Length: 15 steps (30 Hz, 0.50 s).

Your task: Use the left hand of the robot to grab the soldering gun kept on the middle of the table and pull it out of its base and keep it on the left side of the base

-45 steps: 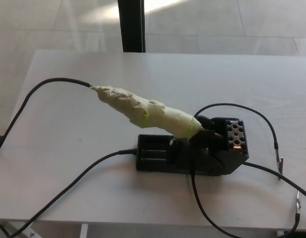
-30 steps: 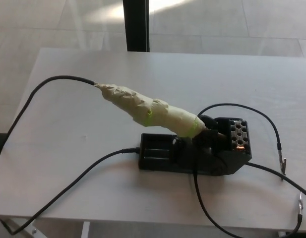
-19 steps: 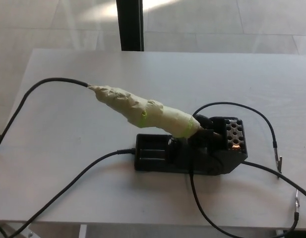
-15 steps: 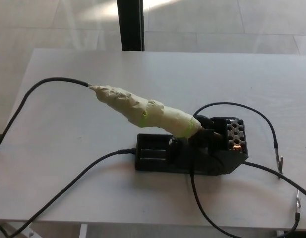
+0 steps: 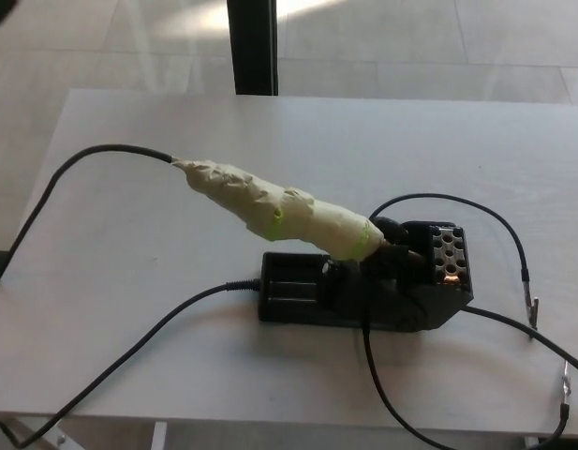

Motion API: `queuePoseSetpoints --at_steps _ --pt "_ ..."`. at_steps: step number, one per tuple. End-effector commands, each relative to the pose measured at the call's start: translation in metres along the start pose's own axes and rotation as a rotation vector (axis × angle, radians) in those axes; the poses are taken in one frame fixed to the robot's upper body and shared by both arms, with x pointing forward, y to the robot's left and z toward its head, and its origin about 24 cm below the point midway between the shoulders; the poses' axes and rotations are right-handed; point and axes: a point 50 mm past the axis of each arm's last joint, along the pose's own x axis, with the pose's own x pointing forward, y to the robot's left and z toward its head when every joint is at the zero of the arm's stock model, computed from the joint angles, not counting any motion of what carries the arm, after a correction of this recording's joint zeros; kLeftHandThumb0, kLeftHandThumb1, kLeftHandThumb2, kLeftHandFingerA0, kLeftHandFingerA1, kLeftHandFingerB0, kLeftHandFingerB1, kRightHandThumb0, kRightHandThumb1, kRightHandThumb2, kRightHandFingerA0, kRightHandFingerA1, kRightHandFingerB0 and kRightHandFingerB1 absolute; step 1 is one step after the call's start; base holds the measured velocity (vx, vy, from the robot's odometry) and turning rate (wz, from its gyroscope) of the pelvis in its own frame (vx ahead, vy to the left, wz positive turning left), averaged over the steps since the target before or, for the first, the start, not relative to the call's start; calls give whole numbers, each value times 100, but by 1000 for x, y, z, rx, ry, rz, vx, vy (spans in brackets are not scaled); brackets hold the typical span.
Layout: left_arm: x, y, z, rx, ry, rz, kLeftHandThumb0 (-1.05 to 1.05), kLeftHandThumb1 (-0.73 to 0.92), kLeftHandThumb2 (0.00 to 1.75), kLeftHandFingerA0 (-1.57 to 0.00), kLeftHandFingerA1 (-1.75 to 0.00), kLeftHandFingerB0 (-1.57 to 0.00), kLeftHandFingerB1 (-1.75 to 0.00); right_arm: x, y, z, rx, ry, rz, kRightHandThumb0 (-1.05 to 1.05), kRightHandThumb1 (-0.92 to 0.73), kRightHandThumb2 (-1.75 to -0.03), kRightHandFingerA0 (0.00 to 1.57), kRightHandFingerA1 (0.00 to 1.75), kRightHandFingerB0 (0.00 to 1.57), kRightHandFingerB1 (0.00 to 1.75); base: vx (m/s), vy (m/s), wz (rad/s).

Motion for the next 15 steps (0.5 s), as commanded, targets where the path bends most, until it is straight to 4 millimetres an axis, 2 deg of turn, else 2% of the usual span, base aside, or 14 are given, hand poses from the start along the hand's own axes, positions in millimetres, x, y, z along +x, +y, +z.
queuePoseSetpoints --at_steps 1,2,3,4,5,6,7,8,10,11,12,13,14,15 --pt "2 -82 73 419 -237 -473 -80 51 90 -12 -54 -8 -43 -2 -20 35 -104 -85 -3 -84 9 -99 59 168 29 154 0 0 0" --pt "4 -89 76 381 -217 -519 -80 51 93 -6 -53 0 -40 -2 -20 37 -103 -85 -4 -81 10 -98 57 165 33 153 0 0 0" --pt "4 -94 78 340 -200 -553 -80 51 93 -6 -53 0 -40 -2 -20 37 -99 -84 -4 -81 10 -98 57 165 33 153 0 0 0" --pt "4 -98 80 345 -206 -560 -40 33 97 -3 -54 0 -50 -2 -21 38 -103 -86 -4 -78 10 -97 60 165 37 153 0 0 0" --pt "4 -103 83 359 -218 -577 -40 34 97 -2 -53 0 -50 -2 -21 39 -110 -87 -5 -77 10 -97 61 164 38 153 0 0 0" --pt "3 -108 86 382 -241 -591 -81 53 91 -11 -54 -6 -43 -1 -21 39 -111 -83 -6 -80 12 -98 61 168 37 155 0 0 0" --pt "2 -113 89 389 -259 -602 -82 53 92 -13 -55 -7 -44 -1 -21 39 -110 -82 -5 -71 12 -96 64 162 42 150 0 0 0" --pt "1 -118 90 395 -269 -609 -85 71 62 -18 -51 -14 -33 -1 -21 39 -109 -81 -5 -71 12 -97 64 161 44 150 0 0 0" --pt "1 -121 92 407 -275 -615 -85 71 62 -18 -51 -14 -33 -1 -21 39 -108 -80 -4 -71 12 -97 64 161 44 150 0 0 0" --pt "1 -125 95 430 -289 -618 -87 72 62 -18 -53 -13 -35 -1 -20 41 -110 -89 -1 -105 -1 -98 45 154 42 152 0 0 0" --pt "1 -129 97 429 -291 -627 -85 54 96 -16 -58 -5 -45 -1 -20 41 -103 -88 -3 -105 3 -100 45 157 41 155 0 0 0" --pt "0 -137 99 422 -293 -643 -82 66 60 -21 -53 -16 -35 -1 -20 42 -101 -85 -1 -105 -2 -101 55 155 47 151 0 0 0" --pt "-1 -141 100 420 -301 -647 -80 50 89 -19 -57 -12 -46 -1 -21 43 -99 -86 -1 -105 -1 -95 65 146 56 141 0 0 0" --pt "-1 -144 101 415 -311 -648 -79 49 88 -20 -59 -13 -47 -1 -20 43 -98 -86 -1 -102 -1 -99 59 150 55 145 0 0 0"
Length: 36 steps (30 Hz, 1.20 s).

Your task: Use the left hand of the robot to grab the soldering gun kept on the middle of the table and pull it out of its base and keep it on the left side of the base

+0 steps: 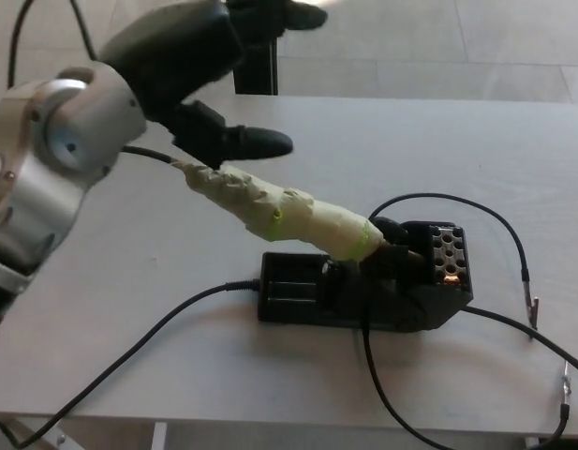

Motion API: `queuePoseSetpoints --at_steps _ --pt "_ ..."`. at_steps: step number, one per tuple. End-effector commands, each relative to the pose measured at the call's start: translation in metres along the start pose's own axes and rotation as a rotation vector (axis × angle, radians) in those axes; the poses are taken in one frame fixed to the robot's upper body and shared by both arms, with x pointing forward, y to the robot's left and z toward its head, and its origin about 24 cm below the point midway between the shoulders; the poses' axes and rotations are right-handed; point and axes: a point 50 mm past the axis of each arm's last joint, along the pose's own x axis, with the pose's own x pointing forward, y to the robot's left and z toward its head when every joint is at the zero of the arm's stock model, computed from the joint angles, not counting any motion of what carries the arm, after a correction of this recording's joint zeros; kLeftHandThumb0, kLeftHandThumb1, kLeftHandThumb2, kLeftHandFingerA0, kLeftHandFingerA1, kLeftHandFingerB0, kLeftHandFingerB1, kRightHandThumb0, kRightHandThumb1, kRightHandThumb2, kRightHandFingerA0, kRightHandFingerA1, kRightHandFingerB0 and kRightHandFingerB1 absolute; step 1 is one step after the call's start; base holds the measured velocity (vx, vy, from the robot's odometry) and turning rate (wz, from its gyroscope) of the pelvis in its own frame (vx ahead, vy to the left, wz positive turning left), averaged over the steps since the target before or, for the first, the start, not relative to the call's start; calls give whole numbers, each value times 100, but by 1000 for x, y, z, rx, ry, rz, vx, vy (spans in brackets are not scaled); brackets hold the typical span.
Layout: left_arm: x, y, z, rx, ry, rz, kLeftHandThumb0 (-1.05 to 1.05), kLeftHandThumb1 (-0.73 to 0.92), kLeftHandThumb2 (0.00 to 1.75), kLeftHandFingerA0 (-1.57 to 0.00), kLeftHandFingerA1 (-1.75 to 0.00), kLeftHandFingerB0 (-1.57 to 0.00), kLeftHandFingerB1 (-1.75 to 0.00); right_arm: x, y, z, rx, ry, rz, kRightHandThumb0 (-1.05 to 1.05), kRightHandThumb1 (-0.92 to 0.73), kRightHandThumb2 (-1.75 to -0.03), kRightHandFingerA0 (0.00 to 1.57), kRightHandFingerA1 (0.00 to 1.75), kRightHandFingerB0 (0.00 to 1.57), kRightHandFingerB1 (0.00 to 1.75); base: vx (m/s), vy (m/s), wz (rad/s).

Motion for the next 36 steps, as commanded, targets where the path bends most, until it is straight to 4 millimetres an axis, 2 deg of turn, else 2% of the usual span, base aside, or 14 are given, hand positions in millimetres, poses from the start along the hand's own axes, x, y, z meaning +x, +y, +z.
queuePoseSetpoints --at_steps 1,14,16,17,19,22,23,24,25,26,30,31,32,36 --pt "14 -18 15 130 19 -135 -74 46 85 -22 -62 -16 -50 -1 -14 20 -39 -46 -6 -58 13 -96 81 151 61 133 0 0 0" --pt "9 -24 24 186 94 -304 -67 68 60 -12 -53 -13 -35 0 -13 30 -71 -61 -2 -105 11 -96 88 146 69 132 0 0 0" --pt "5 -26 21 222 140 -368 -39 44 102 -3 -54 0 -50 1 -13 31 -56 -61 -11 -105 10 -93 97 138 76 127 0 0 0" --pt "4 -26 19 232 168 -404 -74 72 62 -6 -42 -10 -28 1 -13 32 -61 -64 -13 -105 10 -93 95 139 76 126 0 0 0" --pt "2 -21 13 246 271 -506 -95 63 97 0 -17 -9 -14 2 -13 36 -78 -68 -11 -105 10 -90 97 136 77 127 0 0 0" --pt "1 -19 12 247 284 -511 -95 63 97 0 -17 -9 -14 2 -12 39 -78 -72 -11 -105 10 -90 97 136 77 127 0 0 0" --pt "0 -18 11 264 308 -541 -83 73 62 0 -15 0 -25 2 -12 39 -88 -67 -12 -105 10 -89 96 135 76 126 0 0 0" --pt "-4 -11 9 303 376 -663 -95 58 96 0 -17 -6 -3 3 -12 43 -96 -61 -24 -33 27 -84 89 131 72 123 0 0 0" --pt "-5 -10 8 306 385 -676 -95 58 96 0 -17 -6 -3 3 -12 43 -96 -61 -26 -33 27 -84 89 131 72 123 0 0 0" --pt "-6 -10 10 299 390 -694 -94 57 95 0 -18 -6 -2 3 -13 44 -96 -62 -25 -95 12 -89 88 129 72 122 0 0 0" --pt "-10 -9 17 334 384 -737 -97 59 99 0 -19 -7 0 3 -13 43 -115 -59 -31 -96 14 -87 91 127 77 118 0 0 0" --pt "-10 -9 18 335 384 -740 -97 59 99 0 -19 -7 0 3 -13 43 -119 -59 -32 -96 14 -87 91 127 77 118 0 0 0" --pt "-11 -9 21 337 383 -751 -97 59 99 0 -19 -4 0 3 -12 42 -124 -50 -40 -27 30 -84 91 130 76 119 0 0 0" --pt "-9 -16 23 347 396 -765 -87 58 79 0 0 0 -6 4 -12 43 -140 -42 -44 -33 32 -93 95 128 75 119 0 0 0"
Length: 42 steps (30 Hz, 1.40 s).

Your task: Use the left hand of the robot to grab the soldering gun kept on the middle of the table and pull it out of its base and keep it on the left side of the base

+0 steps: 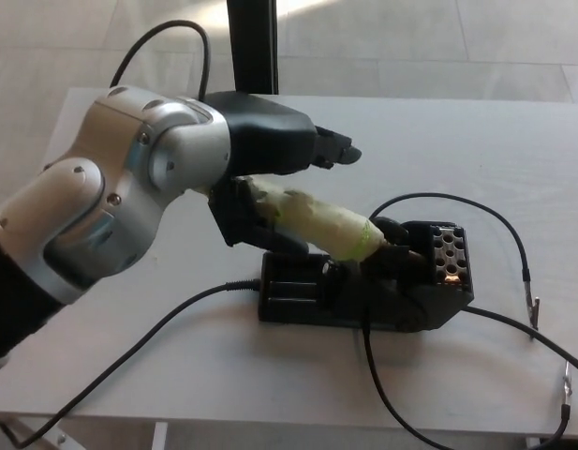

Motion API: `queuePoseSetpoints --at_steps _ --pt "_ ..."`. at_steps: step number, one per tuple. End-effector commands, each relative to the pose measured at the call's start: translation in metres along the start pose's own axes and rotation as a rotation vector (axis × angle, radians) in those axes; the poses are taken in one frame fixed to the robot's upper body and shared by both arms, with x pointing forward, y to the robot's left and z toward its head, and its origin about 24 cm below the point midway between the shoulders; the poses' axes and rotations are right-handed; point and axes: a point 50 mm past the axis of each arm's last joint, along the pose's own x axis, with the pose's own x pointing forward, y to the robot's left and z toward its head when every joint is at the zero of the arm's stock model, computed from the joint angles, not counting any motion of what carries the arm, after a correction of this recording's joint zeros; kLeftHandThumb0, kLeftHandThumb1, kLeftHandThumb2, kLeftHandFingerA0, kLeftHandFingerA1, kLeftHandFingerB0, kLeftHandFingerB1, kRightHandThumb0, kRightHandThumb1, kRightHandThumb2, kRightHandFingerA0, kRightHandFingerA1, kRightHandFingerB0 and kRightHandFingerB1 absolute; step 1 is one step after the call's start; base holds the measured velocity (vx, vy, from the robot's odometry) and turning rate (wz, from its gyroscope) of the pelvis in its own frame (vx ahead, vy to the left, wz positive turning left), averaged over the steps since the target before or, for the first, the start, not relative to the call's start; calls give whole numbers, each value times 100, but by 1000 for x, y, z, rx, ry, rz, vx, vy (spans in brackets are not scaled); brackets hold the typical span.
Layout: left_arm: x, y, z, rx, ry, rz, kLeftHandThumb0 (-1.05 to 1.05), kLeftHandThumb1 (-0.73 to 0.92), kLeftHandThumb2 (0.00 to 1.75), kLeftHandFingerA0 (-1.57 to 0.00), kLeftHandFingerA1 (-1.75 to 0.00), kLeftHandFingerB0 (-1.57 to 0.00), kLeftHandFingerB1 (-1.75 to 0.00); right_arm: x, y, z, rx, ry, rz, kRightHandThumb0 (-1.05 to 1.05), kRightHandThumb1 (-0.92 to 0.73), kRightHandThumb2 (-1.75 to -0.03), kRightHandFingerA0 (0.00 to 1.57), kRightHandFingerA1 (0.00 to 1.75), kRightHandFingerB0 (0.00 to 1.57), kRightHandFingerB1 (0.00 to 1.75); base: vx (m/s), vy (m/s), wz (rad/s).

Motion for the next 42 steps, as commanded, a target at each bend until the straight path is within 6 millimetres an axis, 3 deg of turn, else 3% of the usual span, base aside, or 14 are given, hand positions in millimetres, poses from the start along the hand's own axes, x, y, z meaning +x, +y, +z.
queuePoseSetpoints --at_steps 1,5,6,14,21,25,26,27,31,34,35,39,40,42 --pt "-17 1 -3 57 225 -305 -87 58 79 0 0 0 -6 -1 -15 13 -80 12 -70 -33 32 -93 95 128 75 119 0 0 0" --pt "-13 -7 -2 40 232 -316 -99 62 97 0 -26 0 0 0 -13 13 -88 14 -80 -28 36 -98 99 126 76 119 0 0 0" --pt "-10 -9 -1 30 230 -309 -87 57 87 -18 -63 0 0 0 -13 13 -90 15 -83 -30 35 -99 95 128 76 119 0 0 0" --pt "7 -37 6 -185 209 -14 -54 72 62 -119 -77 -17 -45 0 -13 15 -130 1 -95 -72 24 -101 95 126 80 119 0 0 0" --pt "13 -61 18 33 222 89 -13 52 67 -89 -172 -78 -84 0 -13 17 -162 -8 -92 -76 24 -115 84 135 73 127 0 0 0" --pt "15 -69 18 5 183 205 -9 53 89 -87 -175 -84 -104 0 -12 17 -164 -9 -89 -88 18 -117 88 133 76 125 0 0 0" --pt "15 -70 17 9 187 216 -17 52 105 -117 -133 -82 -98 0 -12 17 -168 -11 -89 -97 15 -119 86 135 79 125 0 0 0" --pt "16 -72 17 31 189 235 -14 62 98 -88 -173 -80 -107 0 -12 16 -165 -13 -90 -90 12 -119 96 143 73 119 0 0 0" --pt "19 -90 22 166 223 260 -10 51 64 -96 -175 -77 -91 0 -12 20 -180 -32 -91 -105 -9 -128 106 122 82 118 0 0 0" --pt "21 -102 22 180 230 288 -21 36 86 -119 -131 -80 -90 1 -12 20 -189 -26 -106 -105 -21 -129 113 110 84 112 0 0 0" --pt "21 -105 22 194 233 298 -15 49 69 -92 -170 -79 -94 1 -12 20 -193 -28 -109 -105 -23 -131 118 108 89 110 0 0 0" --pt "22 -104 18 173 243 354 -16 49 72 -91 -173 -81 -107 2 -10 24 -189 -45 -115 -105 -28 -133 126 104 105 106 0 0 0" --pt "21 -101 16 152 254 386 -21 50 102 -118 -132 -84 -100 2 -9 24 -198 -52 -112 -105 -34 -135 128 99 109 102 0 0 0" --pt "21 -100 16 58 250 449 -10 61 94 -96 -168 -80 -107 1 -11 25 -199 -60 -123 -105 -36 -136 129 99 111 102 0 0 0"
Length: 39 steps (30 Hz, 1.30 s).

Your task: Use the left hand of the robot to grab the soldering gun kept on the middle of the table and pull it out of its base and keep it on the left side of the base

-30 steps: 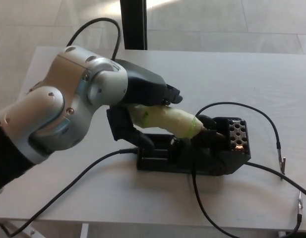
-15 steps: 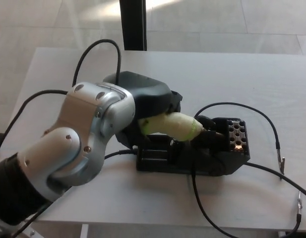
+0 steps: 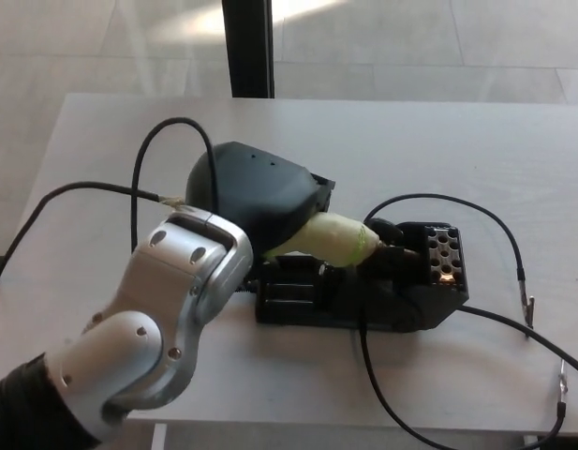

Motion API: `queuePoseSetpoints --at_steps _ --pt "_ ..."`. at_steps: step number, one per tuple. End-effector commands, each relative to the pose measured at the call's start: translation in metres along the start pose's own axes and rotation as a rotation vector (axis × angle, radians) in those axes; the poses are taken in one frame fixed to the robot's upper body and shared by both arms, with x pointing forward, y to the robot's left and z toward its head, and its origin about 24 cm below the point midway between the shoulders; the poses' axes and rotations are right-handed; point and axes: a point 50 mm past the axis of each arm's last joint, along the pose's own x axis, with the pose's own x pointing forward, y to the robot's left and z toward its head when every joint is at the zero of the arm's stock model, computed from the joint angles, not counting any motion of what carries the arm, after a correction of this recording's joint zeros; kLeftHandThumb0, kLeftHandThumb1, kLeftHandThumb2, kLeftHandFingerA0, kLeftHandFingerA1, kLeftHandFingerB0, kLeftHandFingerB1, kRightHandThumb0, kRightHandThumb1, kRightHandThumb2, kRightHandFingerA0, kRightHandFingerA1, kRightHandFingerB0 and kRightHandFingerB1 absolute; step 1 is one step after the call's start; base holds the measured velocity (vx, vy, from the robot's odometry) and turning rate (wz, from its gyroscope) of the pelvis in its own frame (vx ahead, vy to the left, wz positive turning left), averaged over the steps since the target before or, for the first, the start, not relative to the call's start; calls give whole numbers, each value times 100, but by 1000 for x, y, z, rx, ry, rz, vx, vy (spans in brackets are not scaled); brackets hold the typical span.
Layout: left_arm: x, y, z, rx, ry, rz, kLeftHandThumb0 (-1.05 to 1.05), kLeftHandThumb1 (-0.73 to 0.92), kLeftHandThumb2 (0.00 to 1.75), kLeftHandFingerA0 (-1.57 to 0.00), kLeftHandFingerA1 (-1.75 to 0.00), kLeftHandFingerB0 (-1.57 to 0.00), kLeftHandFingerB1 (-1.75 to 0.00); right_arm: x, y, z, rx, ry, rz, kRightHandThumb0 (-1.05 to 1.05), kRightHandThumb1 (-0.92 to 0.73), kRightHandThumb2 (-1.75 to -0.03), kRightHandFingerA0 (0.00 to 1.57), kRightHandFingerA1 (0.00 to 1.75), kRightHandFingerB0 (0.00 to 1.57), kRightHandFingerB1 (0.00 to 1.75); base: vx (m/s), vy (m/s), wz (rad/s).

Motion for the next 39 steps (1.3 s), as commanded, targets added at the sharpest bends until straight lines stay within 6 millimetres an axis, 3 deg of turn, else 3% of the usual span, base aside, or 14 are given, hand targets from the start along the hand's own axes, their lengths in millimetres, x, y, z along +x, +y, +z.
queuePoseSetpoints --at_steps 1,4,8,9,11,20,21,23,24,26,30,31,35,39 --pt "-5 -41 -1 -126 53 113 -20 67 93 -91 -165 -79 -111 -3 -20 16 -43 -78 -102 -105 -36 -136 133 98 116 102 0 0 0" --pt "-5 -44 1 -201 85 171 -22 72 91 -89 -168 -76 -122 -2 -22 18 -28 -79 -130 -105 -38 -137 139 98 122 101 0 0 0" --pt "-4 -55 13 -401 188 171 -26 76 82 -85 -154 -75 -102 -2 -23 20 -33 -88 -173 -105 -55 -125 157 92 127 100 0 0 0" --pt "-5 -56 15 -451 244 152 -30 84 75 -82 -121 -66 -76 -2 -23 22 -30 -88 -184 -105 -54 -133 157 98 128 101 0 0 0" --pt "-5 -60 19 -541 328 158 -33 86 68 -83 -115 -66 -67 -1 -23 24 -24 -85 -203 -105 -54 -136 157 104 129 104 0 0 0" --pt "-6 -78 31 -604 450 139 -30 86 72 -83 -136 -63 -74 0 -20 25 -14 -92 -251 -105 -57 -135 157 118 140 104 0 0 0" --pt "-6 -77 29 -602 461 141 -31 87 73 -83 -150 -66 -84 0 -20 25 -5 -97 -258 -33 -12 -101 153 135 150 129 0 0 0" --pt "-5 -72 22 -590 461 164 -31 87 75 -84 -145 -66 -82 0 -20 27 -4 -108 -279 -33 -12 -102 154 136 153 132 0 0 0" --pt "-5 -71 19 -579 457 179 -31 87 73 -83 -137 -65 -77 0 -20 28 -15 -113 -293 -105 -54 -142 157 136 148 104 0 0 0" --pt "-5 -69 15 -573 454 186 -28 85 76 -79 -123 -64 -75 0 -20 29 -14 -120 -305 -105 -54 -144 157 143 150 105 0 0 0" --pt "-3 -44 -13 -439 422 249 -28 79 75 -80 -144 -67 -88 -1 -26 36 -76 -137 -378 -105 -62 -148 157 150 157 103 0 0 0" --pt "-1 -38 -21 -391 424 243 -28 79 74 -77 -152 -65 -90 -2 -25 36 -92 -148 -398 -105 -91 -117 157 137 157 106 0 0 0" --pt "-3 -7 -49 -200 356 299 -22 77 70 -79 -167 -70 -108 -3 -26 37 -123 -162 -422 -105 -92 -128 157 128 157 119 0 0 0" --pt "-7 30 -80 186 256 298 -21 74 73 -86 -157 -76 -91 -3 -27 38 -123 -171 -437 -105 -92 -127 157 129 157 122 0 0 0"
